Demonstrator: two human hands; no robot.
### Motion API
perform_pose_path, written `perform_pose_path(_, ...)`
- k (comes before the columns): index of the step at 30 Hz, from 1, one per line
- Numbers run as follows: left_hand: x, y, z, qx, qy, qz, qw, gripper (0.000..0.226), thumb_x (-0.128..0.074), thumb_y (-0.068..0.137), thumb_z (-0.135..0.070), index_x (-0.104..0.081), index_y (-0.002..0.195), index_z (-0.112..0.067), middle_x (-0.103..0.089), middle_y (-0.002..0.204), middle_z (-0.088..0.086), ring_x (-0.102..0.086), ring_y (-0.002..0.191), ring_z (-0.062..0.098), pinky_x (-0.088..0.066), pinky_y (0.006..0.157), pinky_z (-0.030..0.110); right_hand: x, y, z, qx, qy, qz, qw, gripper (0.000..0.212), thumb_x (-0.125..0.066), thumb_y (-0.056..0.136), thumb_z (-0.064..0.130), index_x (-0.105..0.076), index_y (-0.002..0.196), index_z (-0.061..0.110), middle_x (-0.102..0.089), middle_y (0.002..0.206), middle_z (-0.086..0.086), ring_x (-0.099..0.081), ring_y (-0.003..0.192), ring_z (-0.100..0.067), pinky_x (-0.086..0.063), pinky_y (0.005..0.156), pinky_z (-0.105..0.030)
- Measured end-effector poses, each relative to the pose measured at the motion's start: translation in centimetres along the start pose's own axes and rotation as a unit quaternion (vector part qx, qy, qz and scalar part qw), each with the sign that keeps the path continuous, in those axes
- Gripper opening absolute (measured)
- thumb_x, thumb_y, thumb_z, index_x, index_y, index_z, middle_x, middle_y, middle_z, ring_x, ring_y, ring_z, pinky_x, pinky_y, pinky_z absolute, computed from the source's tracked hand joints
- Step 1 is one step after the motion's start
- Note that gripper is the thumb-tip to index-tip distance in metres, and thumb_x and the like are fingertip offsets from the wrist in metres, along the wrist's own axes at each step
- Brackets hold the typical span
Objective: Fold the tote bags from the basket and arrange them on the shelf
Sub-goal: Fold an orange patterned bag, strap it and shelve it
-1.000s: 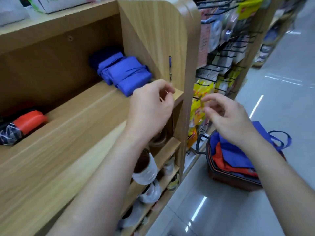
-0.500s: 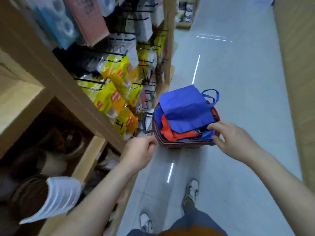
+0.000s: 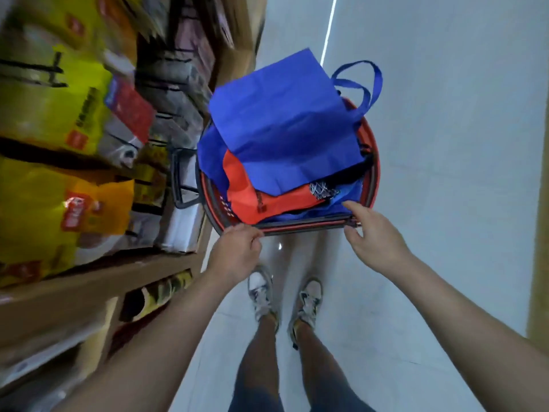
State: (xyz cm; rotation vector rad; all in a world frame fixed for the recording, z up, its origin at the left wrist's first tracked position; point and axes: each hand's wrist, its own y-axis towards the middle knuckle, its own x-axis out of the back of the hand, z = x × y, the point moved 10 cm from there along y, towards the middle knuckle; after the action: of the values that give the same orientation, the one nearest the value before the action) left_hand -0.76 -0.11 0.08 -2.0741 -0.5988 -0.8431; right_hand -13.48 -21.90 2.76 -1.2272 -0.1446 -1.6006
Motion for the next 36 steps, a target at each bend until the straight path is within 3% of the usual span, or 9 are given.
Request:
perform_pose_path(7,-12.6,12.6,0.4,-0.046,0.080,0.065,0.994,0.041,-0.047,0.094,-0.022,-0.058,0.133,-0.028,-0.034,0.153,0.012,-0.028,0.139,0.031,-0.031,0.112,0.043,-9.5,10.8,-6.2,-0.089,0.062,0.037,0.993,0.054,-0.046,0.096,0.016,-0.038,0.147,0.028,-0.061,0.090,-0.009,-0.060,0.090,-0.033,-0.043,0.077,-0.036)
perform_pose_path(11,-16.4,15.6,0.9,-0.049,0.130,0.117,0.983,0.045,-0.038,0.097,-0.028,-0.046,0.141,-0.025,-0.025,0.159,0.000,-0.020,0.144,0.019,-0.017,0.117,0.051,-13.3,14.0,-8.1,-0.149,0.114,0.055,0.981,0.048,-0.045,0.098,0.025,-0.041,0.145,0.031,-0.064,0.120,-0.008,-0.057,0.111,-0.031,-0.045,0.095,-0.038)
perform_pose_path(14,-15.7,16.0,0.2,-0.063,0.152,0.100,0.981,0.045,-0.040,0.095,-0.024,-0.044,0.140,-0.021,-0.026,0.158,-0.008,-0.023,0.143,0.013,-0.015,0.117,0.053,-13.3,15.2,-8.5,-0.180,0.208,0.016,0.961,0.026,-0.050,0.096,0.030,-0.065,0.116,0.021,-0.070,0.107,-0.006,-0.062,0.105,-0.027,-0.048,0.096,-0.043)
perform_pose_path(18,-12.9,12.1,-3.9,-0.153,0.118,0.090,0.977,0.056,-0.046,0.088,-0.015,-0.041,0.143,-0.020,-0.027,0.158,-0.007,-0.027,0.141,0.016,-0.031,0.110,0.046,-8.2,13.8,-8.8,-0.233,0.319,-0.141,0.908,0.003,-0.073,0.083,0.027,-0.074,0.083,0.024,-0.070,0.076,0.009,-0.064,0.070,-0.007,-0.054,0.074,-0.033)
perform_pose_path(20,-12.0,8.6,-6.8,-0.204,0.022,0.134,0.970,0.059,-0.043,0.083,-0.017,-0.047,0.141,-0.018,-0.032,0.156,-0.001,-0.031,0.139,0.021,-0.034,0.110,0.043,-4.8,12.2,-8.4,-0.245,0.277,-0.196,0.908,0.016,-0.069,0.075,0.009,-0.068,0.079,0.024,-0.067,0.074,0.007,-0.065,0.071,-0.013,-0.057,0.076,-0.039)
perform_pose_path(23,-8.0,5.6,-8.5,-0.165,-0.178,0.141,0.960,0.053,-0.038,0.079,-0.025,-0.065,0.125,-0.026,-0.049,0.145,-0.002,-0.043,0.130,0.012,-0.029,0.110,0.021,0.7,9.2,-6.1,-0.229,0.219,-0.219,0.923,0.031,-0.057,0.072,-0.001,-0.056,0.093,0.021,-0.053,0.072,0.007,-0.055,0.068,-0.017,-0.051,0.069,-0.040)
perform_pose_path(29,1.6,3.6,-10.9,-0.085,-0.373,0.116,0.917,0.035,-0.063,0.081,-0.008,-0.068,0.099,-0.038,-0.064,0.110,-0.019,-0.057,0.110,-0.003,-0.038,0.093,0.010,11.7,2.6,-1.5,-0.190,0.094,-0.180,0.961,0.053,-0.056,0.077,0.003,-0.054,0.126,0.025,-0.061,0.089,0.002,-0.060,0.082,-0.030,-0.048,0.077,-0.038)
perform_pose_path(33,6.1,2.3,-13.1,-0.107,-0.309,0.074,0.942,0.053,-0.063,0.073,-0.017,-0.057,0.121,-0.039,-0.060,0.125,-0.016,-0.052,0.119,-0.002,-0.043,0.104,0.028,18.4,-1.5,3.3,-0.118,0.096,-0.134,0.979,0.040,-0.054,0.077,0.006,-0.066,0.087,0.044,-0.066,0.076,0.019,-0.060,0.067,-0.008,-0.042,0.063,-0.029)
perform_pose_path(36,9.9,0.5,-15.7,-0.164,-0.185,0.022,0.969,0.084,-0.079,0.076,-0.017,-0.036,0.148,-0.018,-0.032,0.156,-0.001,-0.027,0.143,0.012,-0.017,0.116,0.016,22.8,-4.5,7.3,-0.051,0.142,-0.109,0.983,0.031,-0.058,0.077,0.008,-0.072,0.075,0.036,-0.068,0.076,0.015,-0.061,0.066,-0.009,-0.042,0.060,-0.019)
